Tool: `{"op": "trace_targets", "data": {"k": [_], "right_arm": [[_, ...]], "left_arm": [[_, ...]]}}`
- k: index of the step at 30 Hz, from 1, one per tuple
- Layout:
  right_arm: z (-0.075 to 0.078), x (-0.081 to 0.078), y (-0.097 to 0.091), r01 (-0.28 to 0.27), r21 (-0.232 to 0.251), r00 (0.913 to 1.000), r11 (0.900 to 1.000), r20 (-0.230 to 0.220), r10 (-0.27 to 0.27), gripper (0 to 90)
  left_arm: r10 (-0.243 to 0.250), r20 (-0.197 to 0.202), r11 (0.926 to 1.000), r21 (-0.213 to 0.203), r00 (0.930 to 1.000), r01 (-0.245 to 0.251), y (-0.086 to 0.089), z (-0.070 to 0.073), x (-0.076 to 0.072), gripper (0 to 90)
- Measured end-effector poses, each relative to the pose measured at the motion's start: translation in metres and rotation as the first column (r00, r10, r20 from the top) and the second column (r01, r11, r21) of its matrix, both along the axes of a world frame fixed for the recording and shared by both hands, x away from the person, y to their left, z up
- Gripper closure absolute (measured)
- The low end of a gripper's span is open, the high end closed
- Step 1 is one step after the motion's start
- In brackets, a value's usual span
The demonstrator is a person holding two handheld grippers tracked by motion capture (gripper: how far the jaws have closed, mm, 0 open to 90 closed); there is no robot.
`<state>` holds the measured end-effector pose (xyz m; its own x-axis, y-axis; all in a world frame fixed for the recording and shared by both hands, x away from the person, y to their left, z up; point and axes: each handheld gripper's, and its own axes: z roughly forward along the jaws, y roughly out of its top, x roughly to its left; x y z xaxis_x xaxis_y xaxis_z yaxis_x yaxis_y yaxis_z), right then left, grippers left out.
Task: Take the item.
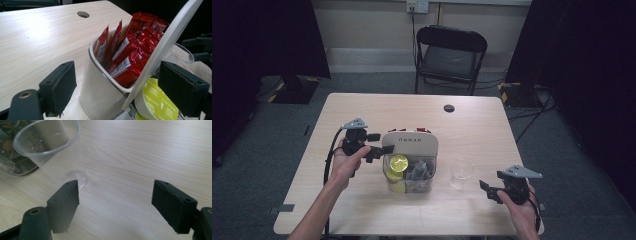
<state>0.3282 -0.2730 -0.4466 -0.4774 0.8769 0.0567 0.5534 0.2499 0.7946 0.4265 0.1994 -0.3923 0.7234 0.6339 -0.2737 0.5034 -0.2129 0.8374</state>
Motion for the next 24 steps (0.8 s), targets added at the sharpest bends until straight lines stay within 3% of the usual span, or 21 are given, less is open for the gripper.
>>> {"op": "trace_targets", "data": {"k": [13,24], "right_arm": [[0.023,-0.006,0.016,-0.079,0.026,0.9957,0.9966,0.05,0.077,25.2],[0.042,-0.001,0.046,-0.181,0.049,0.9801,0.9823,0.092,0.176,29.5]], "left_arm": [[0.002,0.001,1.0,0.007,1.0,-0.002,-0.003,0.0,-0.001,15.4],[0.006,0.002,0.9999,0.016,1.0,-0.006,-0.003,0.001,-0.002,15.6]]}}
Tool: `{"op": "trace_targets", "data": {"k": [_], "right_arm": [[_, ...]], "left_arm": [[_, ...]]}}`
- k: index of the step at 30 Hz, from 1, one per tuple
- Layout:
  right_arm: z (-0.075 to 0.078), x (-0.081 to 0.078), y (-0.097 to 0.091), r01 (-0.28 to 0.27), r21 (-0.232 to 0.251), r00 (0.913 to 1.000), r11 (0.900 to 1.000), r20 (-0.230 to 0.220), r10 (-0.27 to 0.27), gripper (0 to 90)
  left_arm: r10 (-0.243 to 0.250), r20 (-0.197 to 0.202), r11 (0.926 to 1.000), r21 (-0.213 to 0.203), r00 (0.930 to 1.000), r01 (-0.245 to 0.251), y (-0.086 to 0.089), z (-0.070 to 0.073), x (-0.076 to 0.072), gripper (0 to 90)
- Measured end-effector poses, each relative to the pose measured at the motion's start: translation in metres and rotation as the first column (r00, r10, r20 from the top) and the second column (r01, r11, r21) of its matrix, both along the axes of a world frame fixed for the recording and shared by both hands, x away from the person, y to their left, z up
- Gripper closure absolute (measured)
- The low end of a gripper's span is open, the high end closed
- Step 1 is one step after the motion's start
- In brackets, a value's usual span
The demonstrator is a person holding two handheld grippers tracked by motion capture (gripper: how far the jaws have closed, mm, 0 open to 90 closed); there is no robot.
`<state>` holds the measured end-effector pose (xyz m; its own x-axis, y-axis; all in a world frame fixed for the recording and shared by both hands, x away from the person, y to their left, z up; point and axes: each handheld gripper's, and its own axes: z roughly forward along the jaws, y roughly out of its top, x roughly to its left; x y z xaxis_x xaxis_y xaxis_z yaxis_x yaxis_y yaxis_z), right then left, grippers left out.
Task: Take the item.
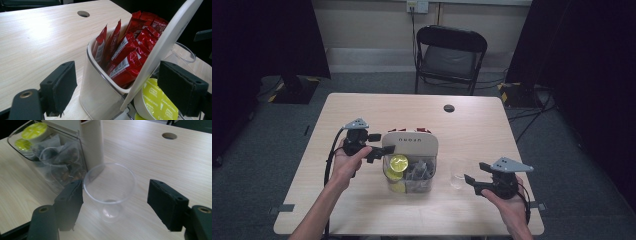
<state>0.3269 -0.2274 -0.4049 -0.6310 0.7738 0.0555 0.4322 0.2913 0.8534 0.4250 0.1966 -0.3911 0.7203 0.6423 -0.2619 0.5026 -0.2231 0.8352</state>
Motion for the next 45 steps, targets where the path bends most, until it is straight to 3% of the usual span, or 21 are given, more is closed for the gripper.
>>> {"op": "trace_targets", "data": {"k": [10,19,30,38,45], "right_arm": [[0.01,0.008,0.032,-0.109,0.024,0.994,0.9937,0.007,0.109,35.4],[0.015,0.014,0.054,-0.161,0.039,0.9869,0.9861,0.012,0.161,38.7],[0.021,0.031,0.086,-0.243,0.062,0.97,0.9681,0.003,0.243,48.1],[0.014,0.043,0.107,-0.303,0.069,0.9516,0.9506,-0.034,0.305,57.7],[0.004,0.048,0.111,-0.312,0.058,0.9466,0.9483,-0.066,0.316,58.9]], "left_arm": [[0.002,-0.002,1.0,-0.003,1.0,-0.002,0.0,0.0,0.0,15.7],[0.004,-0.001,1.0,-0.002,1.0,-0.004,0.0,0.0,-0.001,15.8],[0.002,-0.001,1.0,0.004,1.0,-0.002,0.0,0.0,0.0,15.8],[-0.001,0.0,1.0,0.003,1.0,0.001,0.001,-0.001,0.0,15.9],[-0.002,-0.001,1.0,0.002,1.0,0.002,0.001,-0.001,0.0,15.9]]}}
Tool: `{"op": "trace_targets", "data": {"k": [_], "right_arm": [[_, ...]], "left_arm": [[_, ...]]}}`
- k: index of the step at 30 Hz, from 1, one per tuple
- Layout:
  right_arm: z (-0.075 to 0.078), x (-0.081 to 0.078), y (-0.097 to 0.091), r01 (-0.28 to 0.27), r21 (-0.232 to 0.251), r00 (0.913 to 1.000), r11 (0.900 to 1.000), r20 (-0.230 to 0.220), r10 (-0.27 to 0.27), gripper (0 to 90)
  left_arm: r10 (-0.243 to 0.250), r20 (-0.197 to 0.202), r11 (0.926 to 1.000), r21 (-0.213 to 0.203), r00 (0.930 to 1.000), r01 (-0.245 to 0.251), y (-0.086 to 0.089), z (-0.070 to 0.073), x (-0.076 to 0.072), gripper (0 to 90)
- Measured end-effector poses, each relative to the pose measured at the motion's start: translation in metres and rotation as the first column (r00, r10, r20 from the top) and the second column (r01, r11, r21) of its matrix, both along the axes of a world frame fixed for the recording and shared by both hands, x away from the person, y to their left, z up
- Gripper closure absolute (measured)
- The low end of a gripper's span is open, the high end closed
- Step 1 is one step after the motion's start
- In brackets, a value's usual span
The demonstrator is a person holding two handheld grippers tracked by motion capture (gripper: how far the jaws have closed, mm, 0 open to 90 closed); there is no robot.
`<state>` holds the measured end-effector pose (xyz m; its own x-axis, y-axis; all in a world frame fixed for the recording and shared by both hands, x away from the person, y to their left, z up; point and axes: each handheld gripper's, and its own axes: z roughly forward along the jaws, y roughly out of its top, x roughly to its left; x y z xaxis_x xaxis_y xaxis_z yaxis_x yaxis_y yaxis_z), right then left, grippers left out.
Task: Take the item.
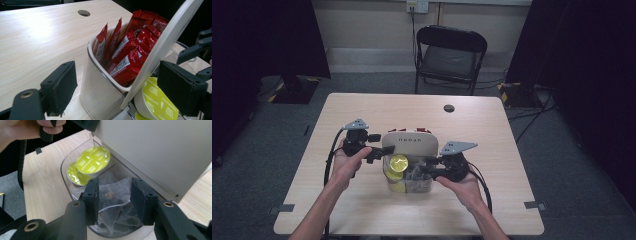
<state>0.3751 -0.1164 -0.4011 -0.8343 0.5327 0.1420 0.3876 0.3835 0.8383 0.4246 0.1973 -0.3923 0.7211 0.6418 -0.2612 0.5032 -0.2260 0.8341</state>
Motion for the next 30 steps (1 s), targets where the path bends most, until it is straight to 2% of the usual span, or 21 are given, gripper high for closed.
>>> {"op": "trace_targets", "data": {"k": [8,12,22,30], "right_arm": [[-0.0075,0.0023,0.0002,-0.008,-0.005,0.9996,1.0,-0.028,0.008,59.4],[-0.0095,0.0023,0.0029,-0.016,-0.012,0.9993,0.9998,-0.035,0.016,62.6],[-0.0087,0.0003,0.0024,-0.042,0.009,0.9983,0.9991,-0.041,0.042,89.6],[-0.0073,-0.0005,0.002,-0.039,0.022,0.9987,0.999,-0.033,0.04,90.0]], "left_arm": [[0.0,-0.005,1.0,0.0,1.0,0.0,-0.0008,-0.0007,-0.0001,15.9],[0.001,-0.005,1.0,0.0,1.0,-0.001,-0.0009,-0.0008,-0.0003,16.0],[0.001,-0.006,1.0,0.0,1.0,-0.001,-0.0009,-0.0008,-0.0004,16.0],[-0.001,-0.006,1.0,0.001,1.0,0.001,-0.0006,-0.0011,-0.0001,16.0]]}}
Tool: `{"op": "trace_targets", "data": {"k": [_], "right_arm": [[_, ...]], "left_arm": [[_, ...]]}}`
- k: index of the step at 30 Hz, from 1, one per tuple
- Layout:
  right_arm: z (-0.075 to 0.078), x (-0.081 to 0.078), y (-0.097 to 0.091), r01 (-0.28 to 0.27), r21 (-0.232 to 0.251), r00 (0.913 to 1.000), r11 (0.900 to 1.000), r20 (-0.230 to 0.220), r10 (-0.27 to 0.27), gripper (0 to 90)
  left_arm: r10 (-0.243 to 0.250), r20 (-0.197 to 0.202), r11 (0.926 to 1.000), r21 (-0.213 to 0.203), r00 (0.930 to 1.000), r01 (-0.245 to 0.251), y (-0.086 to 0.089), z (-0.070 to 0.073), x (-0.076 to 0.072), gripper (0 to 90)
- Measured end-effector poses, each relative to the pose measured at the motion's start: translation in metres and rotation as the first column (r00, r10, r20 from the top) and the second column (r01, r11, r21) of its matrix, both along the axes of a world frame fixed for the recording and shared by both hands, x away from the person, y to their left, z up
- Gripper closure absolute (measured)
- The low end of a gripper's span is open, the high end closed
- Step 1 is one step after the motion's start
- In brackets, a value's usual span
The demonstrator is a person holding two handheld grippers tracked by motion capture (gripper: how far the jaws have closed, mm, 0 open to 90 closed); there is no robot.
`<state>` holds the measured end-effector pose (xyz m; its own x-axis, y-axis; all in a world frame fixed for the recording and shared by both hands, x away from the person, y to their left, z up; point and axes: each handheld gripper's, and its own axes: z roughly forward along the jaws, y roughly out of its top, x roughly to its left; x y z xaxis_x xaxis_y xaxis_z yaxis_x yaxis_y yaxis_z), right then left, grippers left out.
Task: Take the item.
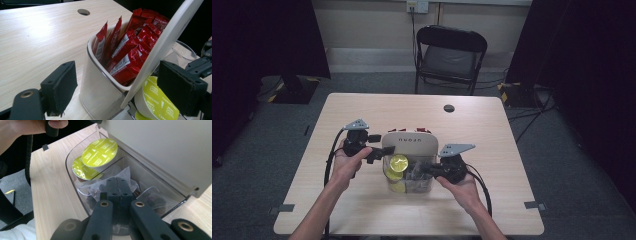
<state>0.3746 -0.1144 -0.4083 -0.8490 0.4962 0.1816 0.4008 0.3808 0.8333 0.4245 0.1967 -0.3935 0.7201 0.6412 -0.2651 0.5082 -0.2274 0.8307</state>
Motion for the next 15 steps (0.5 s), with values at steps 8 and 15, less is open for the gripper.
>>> {"op": "trace_targets", "data": {"k": [8,15], "right_arm": [[0.0039,-0.002,-0.0019,0.003,0.019,1.0,0.9998,0.005,-0.003,90.0],[0.0067,-0.0026,-0.003,0.008,0.032,0.9999,0.9995,0.012,-0.008,90.0]], "left_arm": [[0.001,0.001,1.0,0.004,1.0,-0.001,0.0001,-0.0004,0.0,16.0],[0.0,0.001,1.0,0.006,1.0,0.0,0.0001,-0.0007,0.0001,16.0]]}}
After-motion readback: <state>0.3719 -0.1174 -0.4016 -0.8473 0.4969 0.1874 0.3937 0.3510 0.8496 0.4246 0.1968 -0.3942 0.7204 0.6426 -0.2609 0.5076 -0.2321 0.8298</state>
